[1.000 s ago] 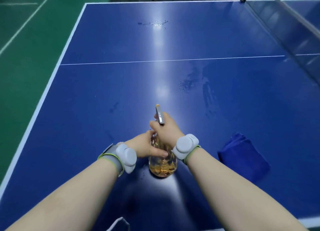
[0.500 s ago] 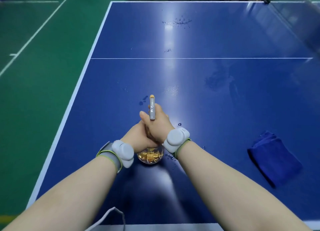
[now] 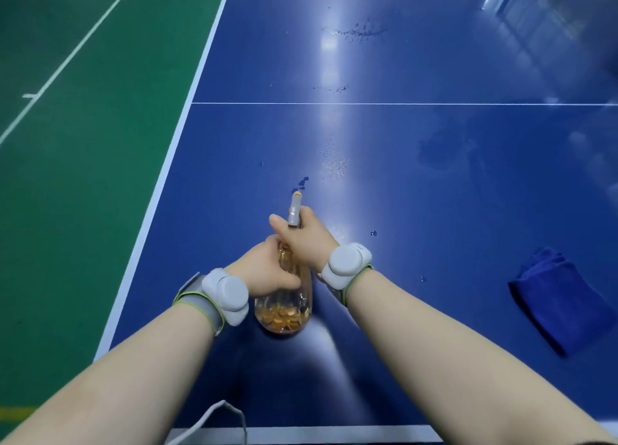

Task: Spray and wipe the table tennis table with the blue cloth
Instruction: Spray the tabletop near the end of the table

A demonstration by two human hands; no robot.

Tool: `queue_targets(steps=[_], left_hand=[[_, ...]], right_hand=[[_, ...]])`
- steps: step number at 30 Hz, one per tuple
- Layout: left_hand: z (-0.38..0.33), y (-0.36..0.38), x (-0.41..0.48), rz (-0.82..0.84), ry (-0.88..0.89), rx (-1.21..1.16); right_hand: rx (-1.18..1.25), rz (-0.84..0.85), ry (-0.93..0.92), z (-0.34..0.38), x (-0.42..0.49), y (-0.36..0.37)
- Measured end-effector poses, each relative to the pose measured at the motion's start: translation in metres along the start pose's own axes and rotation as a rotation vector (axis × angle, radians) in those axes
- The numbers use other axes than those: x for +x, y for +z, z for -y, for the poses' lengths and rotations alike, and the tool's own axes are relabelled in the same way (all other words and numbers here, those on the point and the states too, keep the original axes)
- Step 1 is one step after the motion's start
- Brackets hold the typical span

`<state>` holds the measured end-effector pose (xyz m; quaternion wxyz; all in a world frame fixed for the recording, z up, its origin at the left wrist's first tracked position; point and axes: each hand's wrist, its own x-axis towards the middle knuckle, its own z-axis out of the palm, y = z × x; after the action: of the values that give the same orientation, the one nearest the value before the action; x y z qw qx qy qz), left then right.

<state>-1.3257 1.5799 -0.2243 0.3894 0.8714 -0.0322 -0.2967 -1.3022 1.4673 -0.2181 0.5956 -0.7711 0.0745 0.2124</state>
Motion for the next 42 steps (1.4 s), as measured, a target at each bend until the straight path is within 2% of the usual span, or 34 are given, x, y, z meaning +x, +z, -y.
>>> queue_targets(steps=[4,6,11,15,21,24,27,30,33,38,42], left_hand=[[-0.014,0.016,-0.002,0.188,0.096,0.012],[-0.024,0.035,-0.002,0.246,0.139,-0.003],[-0.043,0.081,-0.001,0.364,0.184,0.002],[-0.057,0.109,-0.011,0.383,0.199,0.045],[-0.062,0.151,-0.039,0.405,0.154,0.106],[-0.060,0.163,-0.056,0.400,0.133,0.109],[-0.051,0.172,-0.074,0.388,0.093,0.064],[-0.040,0.171,-0.089,0.368,0.064,0.015],[-0.023,0.164,-0.105,0.287,0.012,-0.018],[-0.007,0.147,-0.115,0.222,-0.035,-0.020],[0.004,0.126,-0.117,0.109,-0.047,-0.016]], right_hand=[[0.124,-0.268,0.068,-0.017,-0.027,-0.012],[0.151,-0.340,0.088,-0.030,-0.042,-0.024],[0.122,-0.452,0.099,-0.055,-0.078,-0.056],[0.133,-0.533,0.136,-0.077,-0.099,-0.072],[-0.023,-0.545,0.156,-0.116,-0.130,-0.081],[0.008,-0.483,0.152,-0.126,-0.147,-0.078],[0.069,-0.301,0.164,-0.126,-0.164,-0.072],[0.000,-0.187,0.120,-0.129,-0.163,-0.059],[-0.108,-0.086,0.075,-0.127,-0.159,-0.036],[-0.130,0.025,0.053,-0.115,-0.149,-0.012],[-0.132,0.129,-0.011,-0.096,-0.140,-0.003]])
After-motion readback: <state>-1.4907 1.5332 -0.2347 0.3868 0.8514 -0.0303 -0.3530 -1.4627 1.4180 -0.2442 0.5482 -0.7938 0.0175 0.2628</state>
